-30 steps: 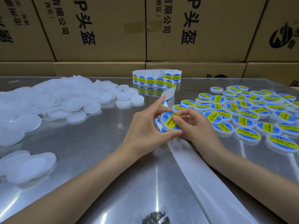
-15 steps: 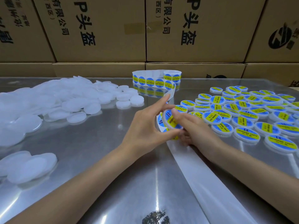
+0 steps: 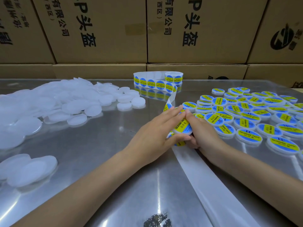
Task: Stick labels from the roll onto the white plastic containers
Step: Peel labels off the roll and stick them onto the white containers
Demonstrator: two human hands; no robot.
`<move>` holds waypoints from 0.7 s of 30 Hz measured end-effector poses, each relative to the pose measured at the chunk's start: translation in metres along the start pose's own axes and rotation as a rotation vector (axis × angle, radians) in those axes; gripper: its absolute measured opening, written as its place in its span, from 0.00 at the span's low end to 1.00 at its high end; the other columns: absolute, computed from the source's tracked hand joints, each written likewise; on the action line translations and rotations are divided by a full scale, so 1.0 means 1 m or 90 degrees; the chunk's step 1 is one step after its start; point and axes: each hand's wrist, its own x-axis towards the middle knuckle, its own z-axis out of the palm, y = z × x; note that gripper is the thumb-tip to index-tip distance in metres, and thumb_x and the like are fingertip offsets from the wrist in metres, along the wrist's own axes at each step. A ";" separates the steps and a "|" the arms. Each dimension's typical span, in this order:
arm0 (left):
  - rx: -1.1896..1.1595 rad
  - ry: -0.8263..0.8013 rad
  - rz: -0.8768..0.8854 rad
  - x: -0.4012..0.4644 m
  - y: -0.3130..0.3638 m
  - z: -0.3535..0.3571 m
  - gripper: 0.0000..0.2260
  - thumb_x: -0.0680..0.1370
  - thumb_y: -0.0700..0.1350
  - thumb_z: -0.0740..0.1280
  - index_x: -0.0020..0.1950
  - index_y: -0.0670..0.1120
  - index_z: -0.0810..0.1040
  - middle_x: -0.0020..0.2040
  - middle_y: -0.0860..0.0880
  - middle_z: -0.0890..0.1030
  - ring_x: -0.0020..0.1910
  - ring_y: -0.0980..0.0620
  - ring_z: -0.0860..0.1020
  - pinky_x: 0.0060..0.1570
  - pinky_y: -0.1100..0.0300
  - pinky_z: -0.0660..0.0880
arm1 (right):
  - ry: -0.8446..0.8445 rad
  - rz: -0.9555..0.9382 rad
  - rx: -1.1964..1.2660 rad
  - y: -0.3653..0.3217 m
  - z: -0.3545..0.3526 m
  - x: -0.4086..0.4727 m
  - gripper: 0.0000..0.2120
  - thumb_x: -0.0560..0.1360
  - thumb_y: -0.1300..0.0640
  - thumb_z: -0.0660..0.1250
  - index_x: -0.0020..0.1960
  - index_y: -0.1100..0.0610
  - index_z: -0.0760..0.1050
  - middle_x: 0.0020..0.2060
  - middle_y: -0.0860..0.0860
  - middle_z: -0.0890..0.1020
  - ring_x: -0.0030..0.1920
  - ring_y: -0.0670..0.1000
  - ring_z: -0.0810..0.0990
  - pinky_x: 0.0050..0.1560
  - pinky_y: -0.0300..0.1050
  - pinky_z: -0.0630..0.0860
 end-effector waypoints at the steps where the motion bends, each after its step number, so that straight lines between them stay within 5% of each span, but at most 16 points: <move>1: 0.000 0.012 0.010 0.001 0.002 0.001 0.25 0.78 0.51 0.65 0.73 0.46 0.65 0.74 0.53 0.62 0.75 0.57 0.56 0.72 0.62 0.58 | 0.008 0.004 0.006 0.001 0.000 0.001 0.31 0.81 0.45 0.51 0.21 0.54 0.63 0.14 0.50 0.62 0.15 0.47 0.59 0.18 0.33 0.56; 11: 0.014 0.117 0.104 0.002 0.008 0.002 0.13 0.75 0.36 0.68 0.60 0.39 0.80 0.62 0.44 0.78 0.63 0.45 0.76 0.60 0.49 0.75 | -0.008 0.031 0.128 -0.001 -0.001 0.002 0.31 0.81 0.46 0.53 0.20 0.53 0.65 0.15 0.50 0.61 0.16 0.46 0.59 0.19 0.35 0.56; 16: 0.043 0.194 0.148 0.000 -0.001 0.004 0.13 0.73 0.32 0.65 0.54 0.41 0.83 0.56 0.46 0.82 0.57 0.45 0.80 0.54 0.50 0.79 | 0.003 0.058 0.127 -0.005 0.001 0.002 0.28 0.80 0.44 0.56 0.23 0.53 0.68 0.17 0.49 0.68 0.18 0.46 0.63 0.21 0.36 0.61; 21: 0.069 0.131 0.078 -0.001 -0.013 0.004 0.17 0.75 0.37 0.66 0.64 0.47 0.78 0.66 0.48 0.76 0.65 0.48 0.75 0.56 0.50 0.77 | 0.044 0.062 0.223 -0.006 -0.001 0.002 0.16 0.79 0.49 0.61 0.37 0.58 0.75 0.24 0.49 0.79 0.25 0.43 0.76 0.26 0.34 0.75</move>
